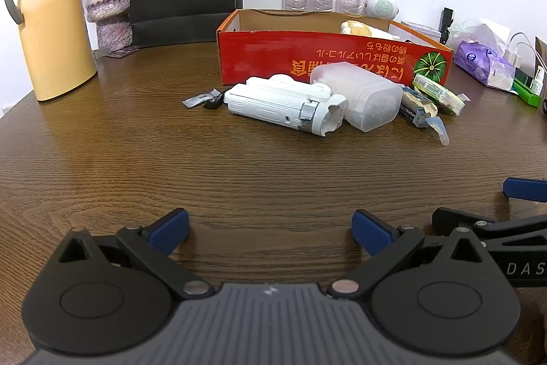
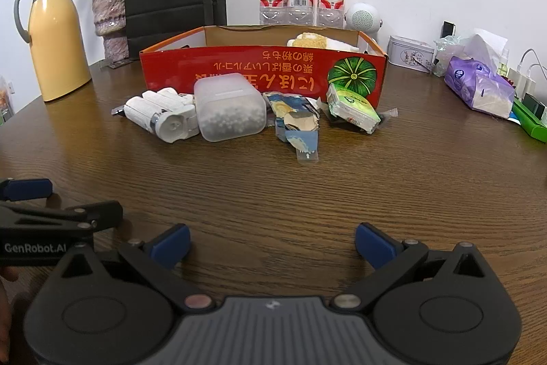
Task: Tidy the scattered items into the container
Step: 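Grasp the white plastic gadget with the left tool while the right tool grasps the blue-yellow packet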
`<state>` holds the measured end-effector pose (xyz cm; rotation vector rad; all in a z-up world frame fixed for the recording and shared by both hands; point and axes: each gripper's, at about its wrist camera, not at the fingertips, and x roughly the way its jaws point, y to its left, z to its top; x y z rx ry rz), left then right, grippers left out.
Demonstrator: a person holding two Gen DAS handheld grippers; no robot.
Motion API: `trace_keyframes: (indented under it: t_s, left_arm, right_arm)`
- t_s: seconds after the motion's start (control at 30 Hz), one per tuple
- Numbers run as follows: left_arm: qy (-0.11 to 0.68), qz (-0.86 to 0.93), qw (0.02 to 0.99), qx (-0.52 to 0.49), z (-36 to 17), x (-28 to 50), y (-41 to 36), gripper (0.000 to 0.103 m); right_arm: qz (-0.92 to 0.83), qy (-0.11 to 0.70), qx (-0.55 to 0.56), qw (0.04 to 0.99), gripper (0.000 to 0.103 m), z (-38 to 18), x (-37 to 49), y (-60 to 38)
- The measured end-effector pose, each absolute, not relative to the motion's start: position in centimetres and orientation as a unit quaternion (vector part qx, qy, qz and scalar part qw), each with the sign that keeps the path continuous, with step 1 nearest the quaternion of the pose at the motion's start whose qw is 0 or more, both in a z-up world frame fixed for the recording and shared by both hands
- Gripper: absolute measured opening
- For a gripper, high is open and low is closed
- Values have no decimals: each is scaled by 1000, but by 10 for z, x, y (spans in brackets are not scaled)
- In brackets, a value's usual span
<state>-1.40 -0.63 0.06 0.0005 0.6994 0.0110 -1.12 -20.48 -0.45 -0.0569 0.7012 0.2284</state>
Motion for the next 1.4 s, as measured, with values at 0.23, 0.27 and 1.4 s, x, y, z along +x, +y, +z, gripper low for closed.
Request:
trace_keyframes:
  t_s: [0.23,0.27,1.4]
  left_arm:
    - [322,-50,945,10,22,25,0,103]
    - [315,-51,947,26,26,36,-2,103]
    - [279,-83,950,112,16,105,0,103]
  right_arm:
    - [124,309,-53,941,90,16,30,-211]
    - [122,303,-56,944,87,17,41,-212]
    - [122,319,-14,940,54,-1,90,-221]
